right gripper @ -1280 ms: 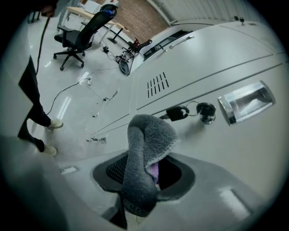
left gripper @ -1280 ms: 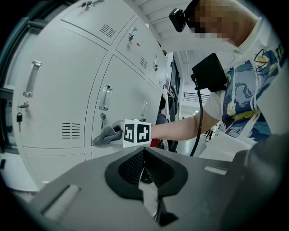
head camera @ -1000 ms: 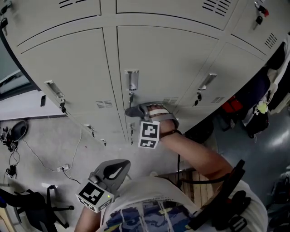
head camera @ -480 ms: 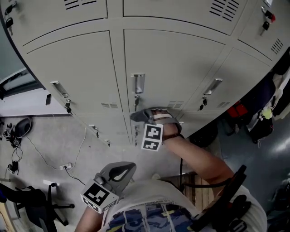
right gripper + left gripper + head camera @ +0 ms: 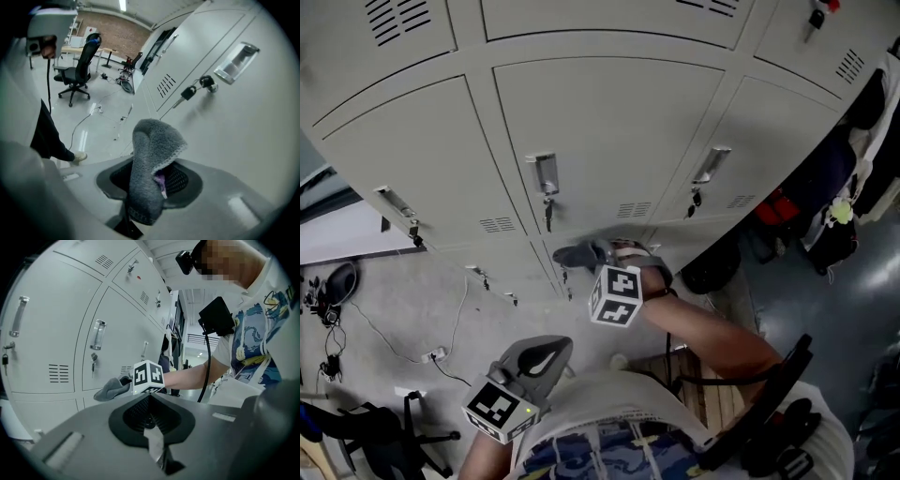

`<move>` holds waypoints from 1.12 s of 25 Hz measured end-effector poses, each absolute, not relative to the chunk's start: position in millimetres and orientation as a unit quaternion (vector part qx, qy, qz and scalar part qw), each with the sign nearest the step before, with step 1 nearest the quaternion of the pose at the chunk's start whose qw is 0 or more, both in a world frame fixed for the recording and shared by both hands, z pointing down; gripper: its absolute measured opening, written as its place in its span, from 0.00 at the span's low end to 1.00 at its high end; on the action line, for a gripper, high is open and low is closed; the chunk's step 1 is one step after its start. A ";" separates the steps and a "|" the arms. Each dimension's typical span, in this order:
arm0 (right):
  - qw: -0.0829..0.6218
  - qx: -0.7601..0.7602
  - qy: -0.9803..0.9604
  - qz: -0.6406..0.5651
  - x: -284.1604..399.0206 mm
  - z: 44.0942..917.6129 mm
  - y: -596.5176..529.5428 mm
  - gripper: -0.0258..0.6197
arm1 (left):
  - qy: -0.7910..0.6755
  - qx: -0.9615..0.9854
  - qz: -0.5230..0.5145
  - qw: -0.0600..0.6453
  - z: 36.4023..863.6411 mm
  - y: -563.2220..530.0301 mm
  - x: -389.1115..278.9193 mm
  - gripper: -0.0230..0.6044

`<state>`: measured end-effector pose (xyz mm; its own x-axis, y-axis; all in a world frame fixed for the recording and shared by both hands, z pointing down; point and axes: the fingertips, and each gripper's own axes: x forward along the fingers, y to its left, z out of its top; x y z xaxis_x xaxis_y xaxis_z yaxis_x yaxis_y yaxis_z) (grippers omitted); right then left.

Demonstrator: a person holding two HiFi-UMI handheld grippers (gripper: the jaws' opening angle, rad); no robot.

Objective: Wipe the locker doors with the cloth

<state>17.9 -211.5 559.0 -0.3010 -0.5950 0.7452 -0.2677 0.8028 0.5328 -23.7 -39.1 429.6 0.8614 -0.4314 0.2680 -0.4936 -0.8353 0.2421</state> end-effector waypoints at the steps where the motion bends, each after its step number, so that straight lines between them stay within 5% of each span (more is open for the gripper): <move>1: 0.512 0.277 -0.801 -0.138 21.4 556.9 -205.4 0.27 | -0.241 0.953 0.104 0.153 429.8 -39.4 -20.3 0.04; 15: 0.315 0.334 -0.887 0.052 91.3 506.8 -90.7 0.27 | -0.238 0.952 0.118 0.151 432.6 -44.8 38.2 0.04; 28: 0.235 0.361 -0.900 0.065 170.5 475.5 -49.1 0.27 | -0.229 0.951 0.139 0.151 436.3 -37.4 109.4 0.04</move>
<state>170.5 -49.1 475.5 -0.6287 -0.6193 0.4703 -0.6802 0.7311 0.0534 109.4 -37.4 436.3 0.8562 -0.3943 0.3339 -0.4783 -0.8492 0.2237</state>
